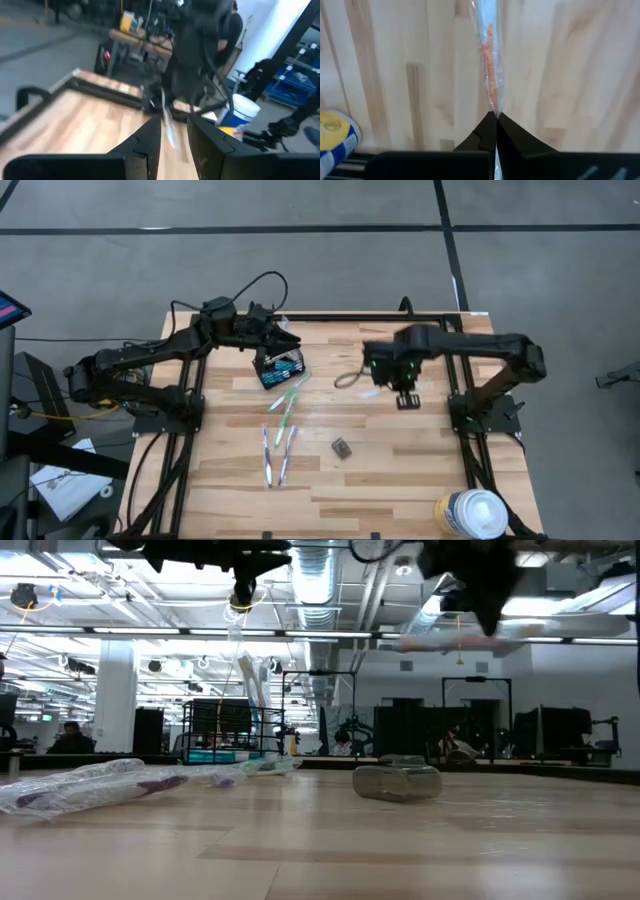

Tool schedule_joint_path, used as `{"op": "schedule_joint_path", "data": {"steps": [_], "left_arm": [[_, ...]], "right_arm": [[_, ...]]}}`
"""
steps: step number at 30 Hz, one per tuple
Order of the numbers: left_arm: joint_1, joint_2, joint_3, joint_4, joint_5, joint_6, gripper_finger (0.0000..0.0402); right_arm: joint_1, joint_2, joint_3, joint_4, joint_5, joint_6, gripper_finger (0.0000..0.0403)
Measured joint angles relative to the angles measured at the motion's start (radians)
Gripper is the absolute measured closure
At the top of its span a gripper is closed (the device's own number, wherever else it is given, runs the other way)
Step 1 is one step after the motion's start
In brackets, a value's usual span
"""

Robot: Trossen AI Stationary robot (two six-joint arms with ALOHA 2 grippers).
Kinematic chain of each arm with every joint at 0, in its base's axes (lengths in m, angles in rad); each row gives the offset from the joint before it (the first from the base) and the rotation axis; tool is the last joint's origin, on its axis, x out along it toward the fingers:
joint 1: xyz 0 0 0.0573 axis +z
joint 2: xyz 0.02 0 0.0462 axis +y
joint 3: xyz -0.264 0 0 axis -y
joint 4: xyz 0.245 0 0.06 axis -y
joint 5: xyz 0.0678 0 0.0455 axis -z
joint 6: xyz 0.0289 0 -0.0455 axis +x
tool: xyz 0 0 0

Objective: Pick & Place toothbrushing station
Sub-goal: Put the orange toothbrush into the black organizer

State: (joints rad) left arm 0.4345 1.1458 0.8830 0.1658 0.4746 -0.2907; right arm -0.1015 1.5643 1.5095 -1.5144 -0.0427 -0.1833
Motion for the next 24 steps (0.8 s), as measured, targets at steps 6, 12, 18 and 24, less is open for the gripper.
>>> {"op": "schedule_joint_path", "data": {"steps": [6, 12, 18, 24], "left_arm": [[0.01, 0.086, 0.102, -0.261, 0.083, 0.095, 0.0312], [0.014, 0.135, 0.175, -0.352, 0.14, 0.194, 0.0312], [0.028, 0.135, 0.199, -0.356, 0.174, 0.207, 0.0312], [0.038, 0.163, 0.2, -0.41, 0.187, 0.209, 0.0312]], "right_arm": [[-0.047, 0.162, 0.32, -0.056, 0.025, -0.057, 0.0402], [-0.078, 0.301, 0.575, -0.056, 0.039, -0.063, 0.0403], [-0.092, 0.343, 0.645, -0.056, 0.039, -0.056, 0.0403], [-0.092, 0.343, 0.644, -0.057, 0.035, -0.055, 0.0403]]}}
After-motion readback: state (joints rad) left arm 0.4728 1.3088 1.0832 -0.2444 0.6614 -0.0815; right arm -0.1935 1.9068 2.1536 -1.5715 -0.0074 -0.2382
